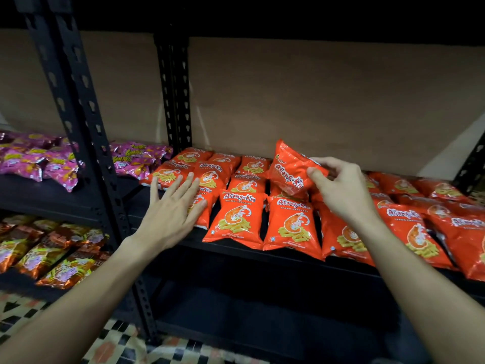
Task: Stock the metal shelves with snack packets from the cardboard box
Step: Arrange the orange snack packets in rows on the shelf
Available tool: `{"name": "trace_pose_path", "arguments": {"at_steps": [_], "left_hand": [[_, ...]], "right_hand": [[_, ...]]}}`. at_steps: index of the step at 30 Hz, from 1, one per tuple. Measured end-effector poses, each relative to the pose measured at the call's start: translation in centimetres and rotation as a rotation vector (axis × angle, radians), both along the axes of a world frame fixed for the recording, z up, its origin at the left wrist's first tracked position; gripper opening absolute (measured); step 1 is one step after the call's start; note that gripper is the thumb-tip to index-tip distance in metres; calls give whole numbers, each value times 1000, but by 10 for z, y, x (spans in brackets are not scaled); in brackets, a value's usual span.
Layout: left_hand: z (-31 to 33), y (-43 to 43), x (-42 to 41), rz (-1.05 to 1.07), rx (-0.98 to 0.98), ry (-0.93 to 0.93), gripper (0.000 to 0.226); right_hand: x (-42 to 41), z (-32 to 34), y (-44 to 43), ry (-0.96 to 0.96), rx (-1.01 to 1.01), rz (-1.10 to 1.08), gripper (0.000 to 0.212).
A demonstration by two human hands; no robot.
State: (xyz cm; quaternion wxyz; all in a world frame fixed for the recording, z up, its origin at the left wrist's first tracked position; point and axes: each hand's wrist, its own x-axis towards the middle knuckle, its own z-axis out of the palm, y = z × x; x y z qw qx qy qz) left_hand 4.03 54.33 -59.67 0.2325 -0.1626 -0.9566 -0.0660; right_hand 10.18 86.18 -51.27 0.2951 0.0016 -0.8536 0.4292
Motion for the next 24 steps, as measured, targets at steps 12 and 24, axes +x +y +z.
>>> {"name": "trace_pose_path", "arguments": {"at_steps": [12,24], "left_hand": [[29,26,12,-216,270,243,50],[88,85,21,-368,781,-86,40]], "right_hand": [[-2,8,-13,-18,-453,121,12],[7,10,-47,-196,-554,349,17]]}}
